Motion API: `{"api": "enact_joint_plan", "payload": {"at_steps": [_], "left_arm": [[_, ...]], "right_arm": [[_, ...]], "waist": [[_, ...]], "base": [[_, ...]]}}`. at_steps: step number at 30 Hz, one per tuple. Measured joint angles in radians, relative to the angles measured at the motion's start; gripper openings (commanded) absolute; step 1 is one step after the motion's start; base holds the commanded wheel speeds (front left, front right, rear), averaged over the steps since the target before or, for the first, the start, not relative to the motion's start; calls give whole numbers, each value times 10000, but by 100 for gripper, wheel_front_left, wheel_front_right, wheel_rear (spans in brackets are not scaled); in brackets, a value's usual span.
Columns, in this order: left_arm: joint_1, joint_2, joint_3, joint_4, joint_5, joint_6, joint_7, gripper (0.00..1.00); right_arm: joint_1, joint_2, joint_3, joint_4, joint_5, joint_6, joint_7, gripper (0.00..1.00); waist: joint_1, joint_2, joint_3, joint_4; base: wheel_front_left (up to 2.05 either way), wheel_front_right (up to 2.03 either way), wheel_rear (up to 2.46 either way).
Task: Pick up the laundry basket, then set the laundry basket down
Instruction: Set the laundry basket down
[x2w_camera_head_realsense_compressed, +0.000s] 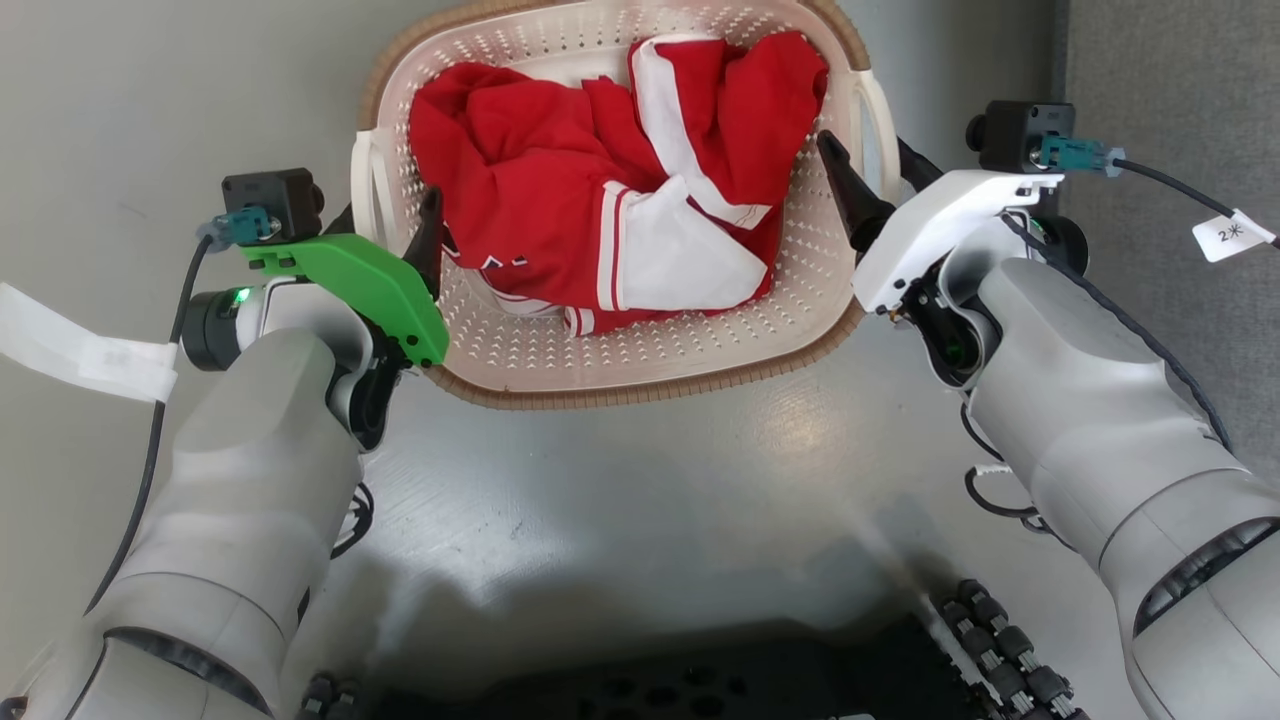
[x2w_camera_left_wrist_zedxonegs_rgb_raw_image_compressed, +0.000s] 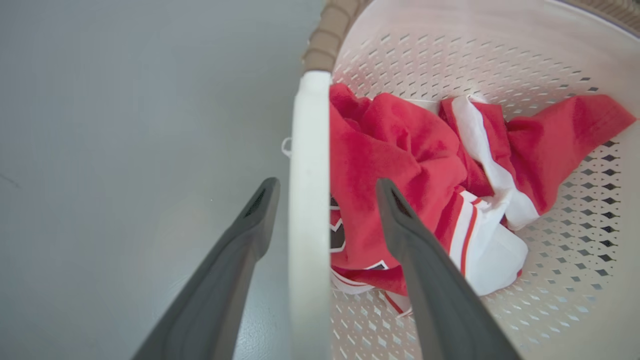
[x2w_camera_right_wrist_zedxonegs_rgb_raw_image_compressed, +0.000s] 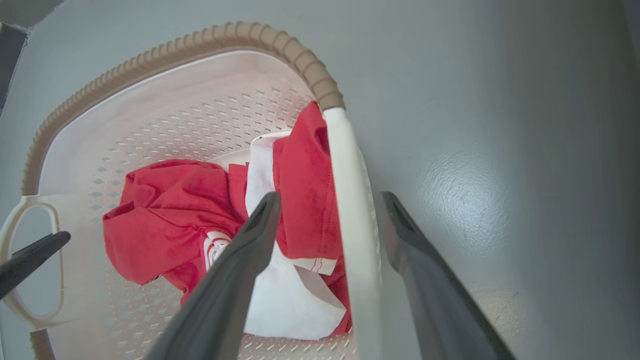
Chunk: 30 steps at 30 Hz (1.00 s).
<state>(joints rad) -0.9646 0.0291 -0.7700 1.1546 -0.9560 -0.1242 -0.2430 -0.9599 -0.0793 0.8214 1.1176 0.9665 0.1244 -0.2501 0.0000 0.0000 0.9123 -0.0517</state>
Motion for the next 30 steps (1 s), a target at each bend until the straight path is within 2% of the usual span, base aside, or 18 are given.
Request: {"api": "enact_joint_plan", "payload": {"at_steps": [12, 19, 30], "left_arm": [[373, 0, -58, -6, -2, -2, -59, 100], [642, 150, -29, -525, 4, 0, -61, 100], [1222, 596, 744, -1618, 382, -2, -86, 100]], "right_arm": [[444, 23, -245, 238, -113, 0, -2, 100], [678, 71, -345, -6, -291, 0, -2, 100], [1345, -10, -612, -608, -775, 0, 0, 100]], "waist": [[0, 0, -835, -53], [0, 0, -1625, -114], [0, 0, -3117, -148]], "base": [[0, 0, 0], [0, 0, 0], [0, 0, 0]]}}
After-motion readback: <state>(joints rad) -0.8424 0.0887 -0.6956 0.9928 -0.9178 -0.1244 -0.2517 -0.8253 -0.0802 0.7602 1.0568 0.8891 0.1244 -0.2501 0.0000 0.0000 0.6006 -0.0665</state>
